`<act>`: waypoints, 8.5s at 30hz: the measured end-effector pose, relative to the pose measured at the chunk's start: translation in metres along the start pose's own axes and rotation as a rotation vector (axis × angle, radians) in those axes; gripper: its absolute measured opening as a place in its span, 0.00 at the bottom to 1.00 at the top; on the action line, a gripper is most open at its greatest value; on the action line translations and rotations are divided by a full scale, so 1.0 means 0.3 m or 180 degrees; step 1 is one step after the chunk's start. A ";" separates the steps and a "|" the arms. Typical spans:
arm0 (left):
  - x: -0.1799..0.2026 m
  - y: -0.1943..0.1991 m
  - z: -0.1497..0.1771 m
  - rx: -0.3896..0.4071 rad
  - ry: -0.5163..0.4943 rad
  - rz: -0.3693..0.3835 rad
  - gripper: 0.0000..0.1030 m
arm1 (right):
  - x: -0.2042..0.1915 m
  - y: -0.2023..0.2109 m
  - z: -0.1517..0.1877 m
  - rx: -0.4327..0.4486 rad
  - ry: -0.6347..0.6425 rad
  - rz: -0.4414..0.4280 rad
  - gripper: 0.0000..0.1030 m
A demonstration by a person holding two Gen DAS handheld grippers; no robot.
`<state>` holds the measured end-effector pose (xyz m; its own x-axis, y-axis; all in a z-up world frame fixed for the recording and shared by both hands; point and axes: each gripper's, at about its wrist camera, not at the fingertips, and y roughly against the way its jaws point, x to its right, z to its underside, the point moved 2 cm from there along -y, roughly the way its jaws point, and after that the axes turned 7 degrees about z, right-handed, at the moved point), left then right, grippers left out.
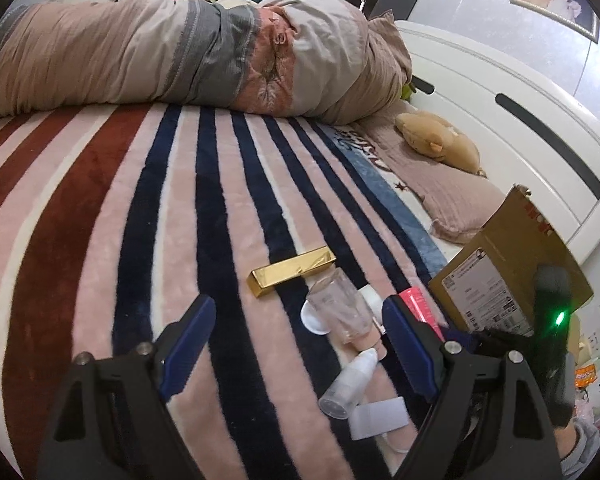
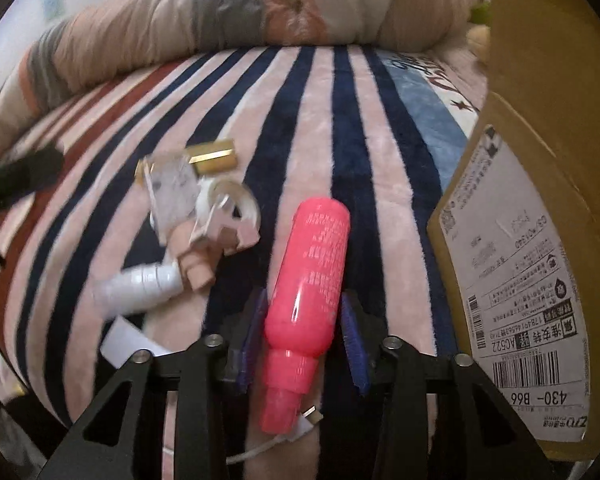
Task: Organize rigid objects
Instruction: 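Grasp the pink spray bottle with the right gripper, then lower the pink bottle into the box and open the right gripper, then grasp the white pump bottle with the left gripper while the right grasps the white charger, then drop the pump bottle and charger into the box, opening both grippers, then grasp the clear perfume bottle with the left gripper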
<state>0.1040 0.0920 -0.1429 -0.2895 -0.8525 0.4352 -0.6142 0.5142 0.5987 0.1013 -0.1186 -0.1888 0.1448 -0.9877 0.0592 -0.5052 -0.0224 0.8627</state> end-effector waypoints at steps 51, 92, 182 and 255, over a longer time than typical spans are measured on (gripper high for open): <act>1.229 -0.326 -0.171 -0.0574 -0.1553 0.0965 0.27 | 0.737 0.524 0.012 0.1453 -0.0083 -0.0700 0.26; 0.157 0.208 -0.034 0.0263 -0.0343 -0.0295 0.80 | -0.076 0.483 0.041 0.0799 0.1172 -0.1350 0.52; 1.026 -0.175 -0.210 -0.0434 -0.1298 0.0213 0.21 | 0.680 0.449 -0.073 0.1132 0.0238 -0.0176 0.46; 0.030 -0.188 0.076 -0.0585 0.0028 0.0315 0.42 | 0.040 -0.197 0.028 0.0680 0.0305 -0.1466 0.47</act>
<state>0.1192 0.0530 -0.1881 -0.3348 -0.7965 0.5035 -0.4385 0.6046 0.6649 0.1259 -0.1305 -0.2434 0.4654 -0.8495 -0.2484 -0.5318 -0.4927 0.6888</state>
